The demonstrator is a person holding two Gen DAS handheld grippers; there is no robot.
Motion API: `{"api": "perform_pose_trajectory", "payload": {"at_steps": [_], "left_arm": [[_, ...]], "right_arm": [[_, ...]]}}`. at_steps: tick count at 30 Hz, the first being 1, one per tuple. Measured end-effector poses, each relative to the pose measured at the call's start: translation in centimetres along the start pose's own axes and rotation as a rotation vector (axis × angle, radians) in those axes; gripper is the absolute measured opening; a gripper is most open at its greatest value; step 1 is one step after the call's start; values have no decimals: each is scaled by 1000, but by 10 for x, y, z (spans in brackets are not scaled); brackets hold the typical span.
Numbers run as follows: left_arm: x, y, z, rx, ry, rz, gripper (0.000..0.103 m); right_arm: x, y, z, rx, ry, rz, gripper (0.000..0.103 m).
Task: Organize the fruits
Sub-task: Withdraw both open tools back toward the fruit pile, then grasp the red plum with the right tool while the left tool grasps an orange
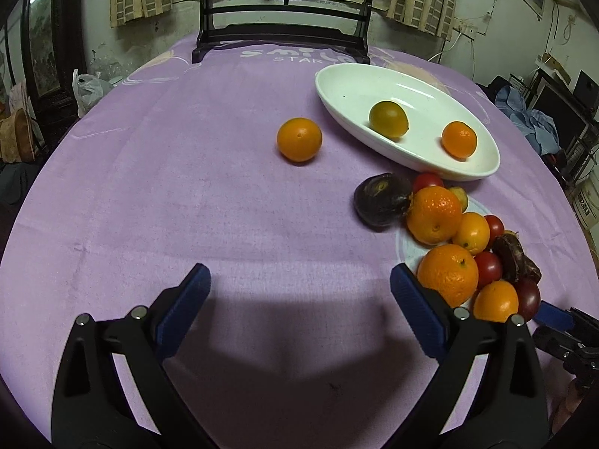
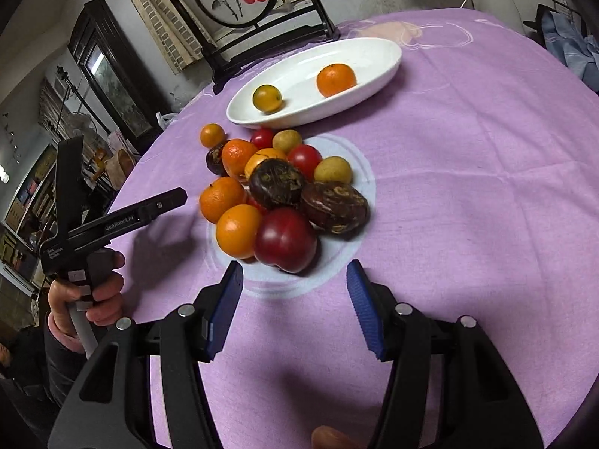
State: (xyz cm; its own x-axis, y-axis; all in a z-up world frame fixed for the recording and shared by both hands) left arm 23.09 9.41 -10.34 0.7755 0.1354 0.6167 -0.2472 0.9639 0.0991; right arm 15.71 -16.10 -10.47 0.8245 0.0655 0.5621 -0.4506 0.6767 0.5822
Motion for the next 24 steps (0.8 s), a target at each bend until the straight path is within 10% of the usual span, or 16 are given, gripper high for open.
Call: {"api": "perform_pose_trajectory", "payload": {"at_steps": [24], "left_arm": [[-4, -11, 6, -76, -2, -41, 99]], "right_arm": [[10, -4, -14, 26, -24, -51, 39]]}}
Point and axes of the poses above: each gripper's, at about its wrist camera, not at the fingertips, and z roughly against the way its jaws point, y to its left, x to its top, the point moved 4 cm from there along -z, roughly the way its jaws point, and after that the axes turned 15 degrees about x, right-handed, at the moved point
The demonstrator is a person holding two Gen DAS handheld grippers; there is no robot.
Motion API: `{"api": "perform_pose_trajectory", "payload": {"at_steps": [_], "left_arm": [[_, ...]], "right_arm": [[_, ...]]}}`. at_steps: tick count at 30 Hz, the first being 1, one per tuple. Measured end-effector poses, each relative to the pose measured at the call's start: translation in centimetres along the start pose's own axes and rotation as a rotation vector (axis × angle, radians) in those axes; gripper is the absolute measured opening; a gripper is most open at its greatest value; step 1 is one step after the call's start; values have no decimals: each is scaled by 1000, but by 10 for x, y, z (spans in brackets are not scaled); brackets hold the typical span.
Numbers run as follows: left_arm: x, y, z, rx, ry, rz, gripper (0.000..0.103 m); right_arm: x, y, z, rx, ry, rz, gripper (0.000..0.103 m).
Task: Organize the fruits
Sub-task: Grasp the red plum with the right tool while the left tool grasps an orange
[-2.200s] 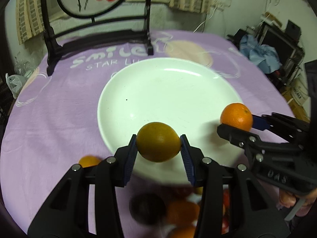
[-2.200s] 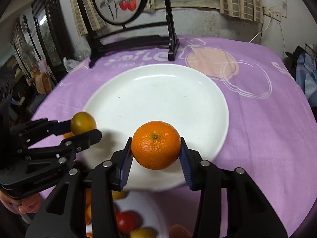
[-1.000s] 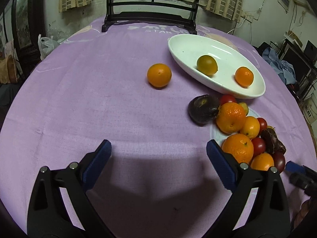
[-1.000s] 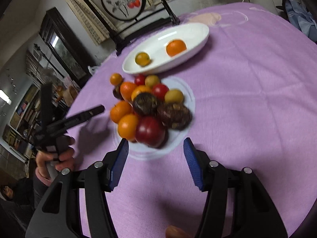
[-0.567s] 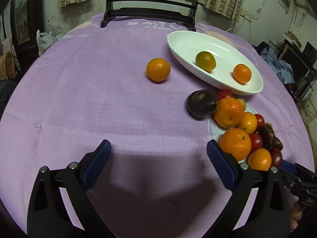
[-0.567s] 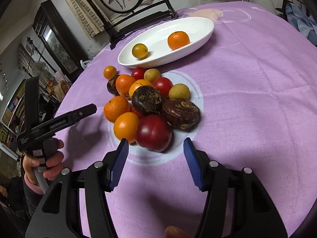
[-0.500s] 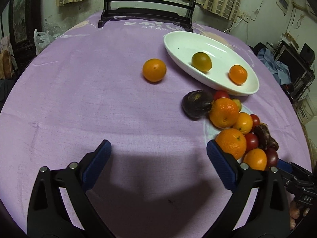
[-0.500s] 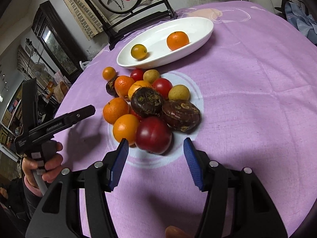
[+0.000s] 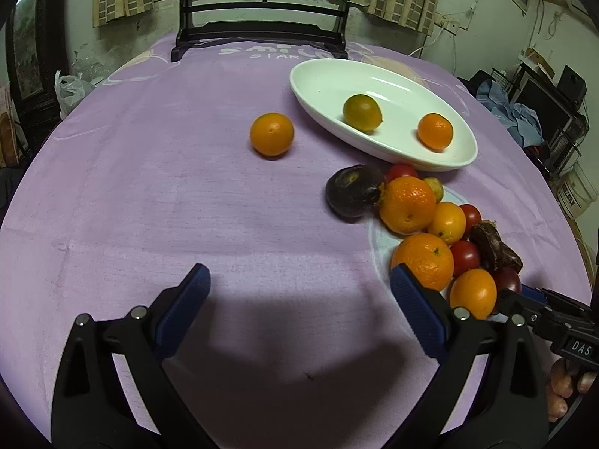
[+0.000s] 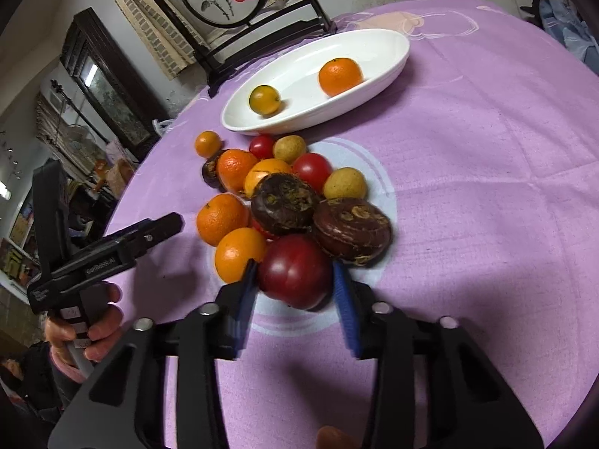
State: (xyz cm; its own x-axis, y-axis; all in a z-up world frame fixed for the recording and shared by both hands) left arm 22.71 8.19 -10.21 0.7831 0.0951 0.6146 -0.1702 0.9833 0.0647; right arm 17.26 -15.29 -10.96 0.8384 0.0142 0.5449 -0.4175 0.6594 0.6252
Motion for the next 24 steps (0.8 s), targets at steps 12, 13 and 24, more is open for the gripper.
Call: {"api": "perform_pose_trajectory", "payload": {"at_steps": [12, 13, 24], "left_arm": [[-1, -41, 18, -170, -101, -162, 87], [0, -43, 17, -171, -102, -166, 83], [7, -66, -2, -269, 9, -156, 68]], "right_arm": [[-6, -3, 24, 74, -65, -5, 39], [-6, -3, 23, 75, -63, -5, 39], [-6, -5, 25, 101, -67, -25, 39]]}}
Point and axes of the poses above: each gripper's, at about its wrist camera, not at the fingertips, and z roughly against the way its jaws point, y to its left, x to its top, the point moved 4 cm from there along -z, roughly the way its jaws point, and after that the axes turned 15 degrees about x, right-handed, at the moved point
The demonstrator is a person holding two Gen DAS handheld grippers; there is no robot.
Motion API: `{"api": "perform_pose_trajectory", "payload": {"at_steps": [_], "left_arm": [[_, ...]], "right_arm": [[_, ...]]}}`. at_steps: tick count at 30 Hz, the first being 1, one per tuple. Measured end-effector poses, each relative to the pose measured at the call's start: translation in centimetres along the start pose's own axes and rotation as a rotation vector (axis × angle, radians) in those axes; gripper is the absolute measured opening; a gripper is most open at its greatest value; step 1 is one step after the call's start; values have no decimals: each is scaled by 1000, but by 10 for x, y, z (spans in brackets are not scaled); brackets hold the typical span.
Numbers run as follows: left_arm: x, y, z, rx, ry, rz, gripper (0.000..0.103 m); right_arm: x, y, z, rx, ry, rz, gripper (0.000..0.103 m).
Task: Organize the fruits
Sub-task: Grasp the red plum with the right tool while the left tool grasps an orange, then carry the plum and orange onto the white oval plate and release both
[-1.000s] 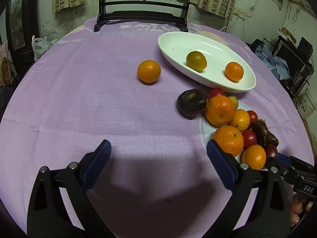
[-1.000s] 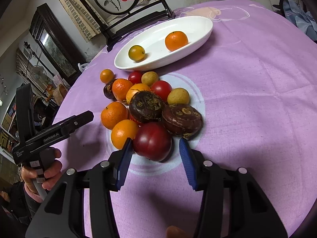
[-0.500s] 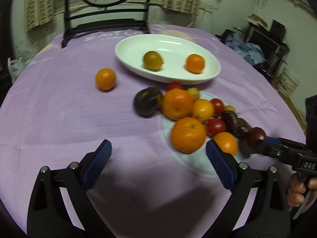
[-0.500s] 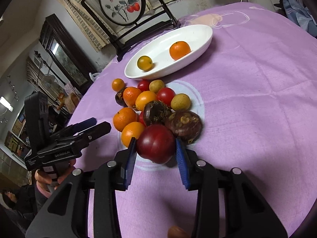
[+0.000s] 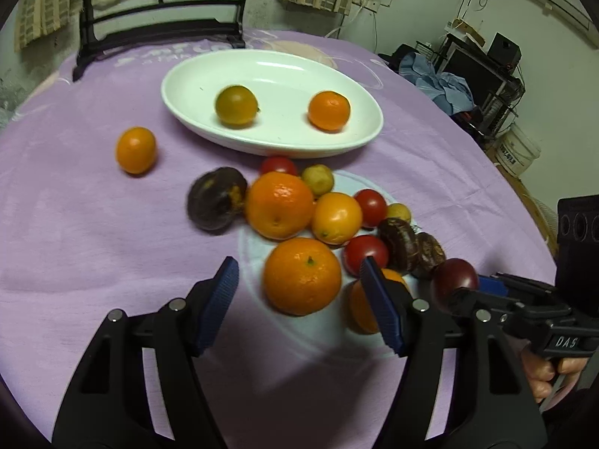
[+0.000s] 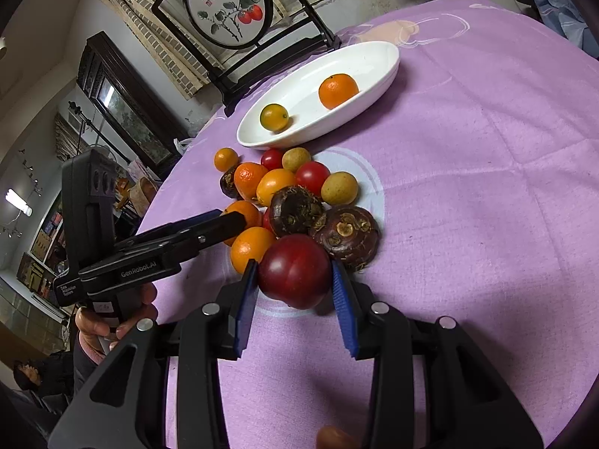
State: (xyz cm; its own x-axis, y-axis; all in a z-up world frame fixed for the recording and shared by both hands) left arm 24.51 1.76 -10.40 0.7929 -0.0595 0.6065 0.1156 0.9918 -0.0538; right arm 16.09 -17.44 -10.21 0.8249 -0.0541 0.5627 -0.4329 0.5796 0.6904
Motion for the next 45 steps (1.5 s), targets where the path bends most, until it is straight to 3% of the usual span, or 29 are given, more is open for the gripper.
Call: {"api": "perform_pose_trajectory", "payload": {"at_steps": [4, 9, 13, 19, 23, 28, 33, 38, 43, 45], "left_arm": [[-3, -1, -11, 13, 47, 4, 63], [-3, -1, -10, 27, 41, 19, 60], [-6, -5, -7, 39, 31, -8, 45], [-10, -2, -3, 25, 34, 27, 45], [-7, -1, 10, -5, -6, 50, 45], [34, -7, 26, -7, -106, 62, 45], [93, -15, 11, 83, -173, 58, 45], [122, -20, -28, 139, -125, 46, 45], [121, -18, -51, 156, -69, 17, 45], [118, -17, -58, 157, -44, 19, 45]], "right_arm": [[0, 0, 1, 8, -1, -5, 39], [0, 0, 0, 9, 1, -6, 39], [0, 0, 0, 8, 1, -5, 39], [0, 2, 1, 0, 3, 8, 39], [5, 17, 1, -7, 11, 92, 39], [60, 28, 6, -25, -77, 159, 39], [135, 2, -22, -159, -161, 193, 39], [177, -34, -56, -202, -174, 140, 39], [187, -55, -77, -219, -116, 124, 41], [186, -56, -79, -221, -101, 130, 51]]}}
Point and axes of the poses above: each gripper's, at about its wrist camera, not at the fingertips, and z roughly against the way its jaws point, y to its left, x to its top, the point moved 4 cm from there along -z, roughly the way its jaws point, and after that the axes turned 15 degrees about x, right-handed, at the moved point
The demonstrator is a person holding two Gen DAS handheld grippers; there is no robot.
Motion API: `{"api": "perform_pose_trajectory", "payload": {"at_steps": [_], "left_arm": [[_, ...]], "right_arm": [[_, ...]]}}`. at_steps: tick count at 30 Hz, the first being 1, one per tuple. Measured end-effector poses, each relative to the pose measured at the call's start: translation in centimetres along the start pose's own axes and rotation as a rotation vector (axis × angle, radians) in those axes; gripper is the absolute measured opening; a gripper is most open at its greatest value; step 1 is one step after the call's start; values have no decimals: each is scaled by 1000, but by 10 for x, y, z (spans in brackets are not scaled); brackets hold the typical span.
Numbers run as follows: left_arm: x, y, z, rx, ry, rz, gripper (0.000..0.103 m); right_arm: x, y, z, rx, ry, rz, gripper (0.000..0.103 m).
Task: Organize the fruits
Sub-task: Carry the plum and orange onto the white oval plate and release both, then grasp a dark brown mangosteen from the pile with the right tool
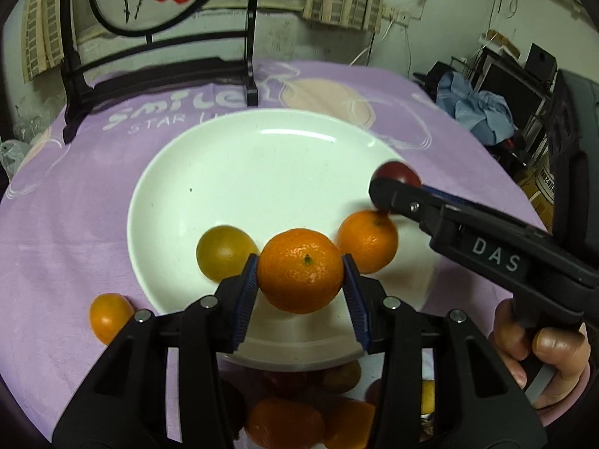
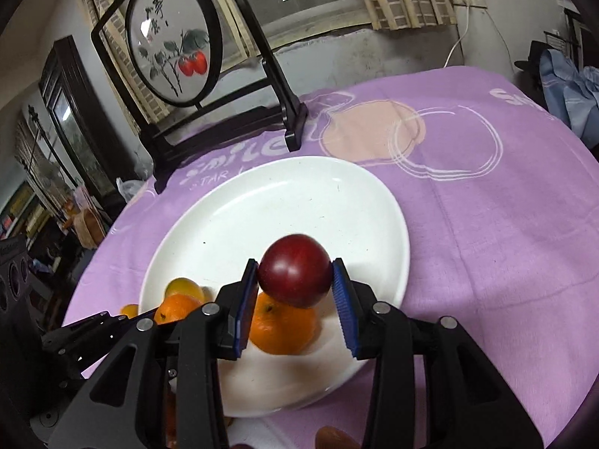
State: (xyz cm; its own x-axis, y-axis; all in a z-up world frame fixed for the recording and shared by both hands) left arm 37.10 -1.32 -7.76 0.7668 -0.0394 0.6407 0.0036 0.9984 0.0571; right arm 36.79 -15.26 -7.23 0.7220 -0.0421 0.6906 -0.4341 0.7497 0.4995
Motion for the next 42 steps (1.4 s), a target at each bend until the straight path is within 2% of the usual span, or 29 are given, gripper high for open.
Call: {"api": "perform_pose_trajectory", "payload": {"at_steps": [2, 4, 6, 10, 13, 18, 24, 29, 36, 42], "left_arm": [[-2, 2, -1, -1, 14, 8, 52], [-1, 7, 11, -4, -19, 27, 75], [-1, 16, 29, -12, -62, 56, 88], [-4, 41, 58, -6, -120, 111, 97], [-14, 60, 66, 27, -126, 161, 98], [-45, 69, 61, 49, -61, 176, 98], [-71, 71, 69, 83, -72, 143, 98], [-89, 77, 75, 48, -63, 164, 98], [-104, 72, 79, 63, -58, 127, 98], [-106, 70, 77, 57, -45, 116, 98]], "right_arm": [[-1, 1, 5, 4, 3, 0, 53], [-3, 6, 16, 4, -9, 15, 53], [-5, 13, 28, 13, -20, 31, 55], [-23, 30, 54, 49, -14, 93, 58], [-48, 35, 71, 24, 2, 161, 58], [-87, 36, 84, 48, 110, 188, 58], [-110, 47, 103, 143, 166, 231, 60], [-132, 54, 103, 148, 231, 264, 60], [-148, 61, 89, 107, 310, 325, 60], [-149, 58, 85, 107, 335, 311, 60]]}}
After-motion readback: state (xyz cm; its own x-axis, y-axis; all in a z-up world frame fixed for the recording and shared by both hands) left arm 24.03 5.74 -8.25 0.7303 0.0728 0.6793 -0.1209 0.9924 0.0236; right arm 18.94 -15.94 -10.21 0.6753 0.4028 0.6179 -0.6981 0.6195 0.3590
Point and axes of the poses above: each gripper's, at about its wrist camera, not at the fingertips, and z roughly against the way its jaws point, y to its left, x to its top, the point moved 4 cm from there along -z, roughly the way its jaws point, and after that the axes turned 15 degrees about x, right-handed, at the moved point
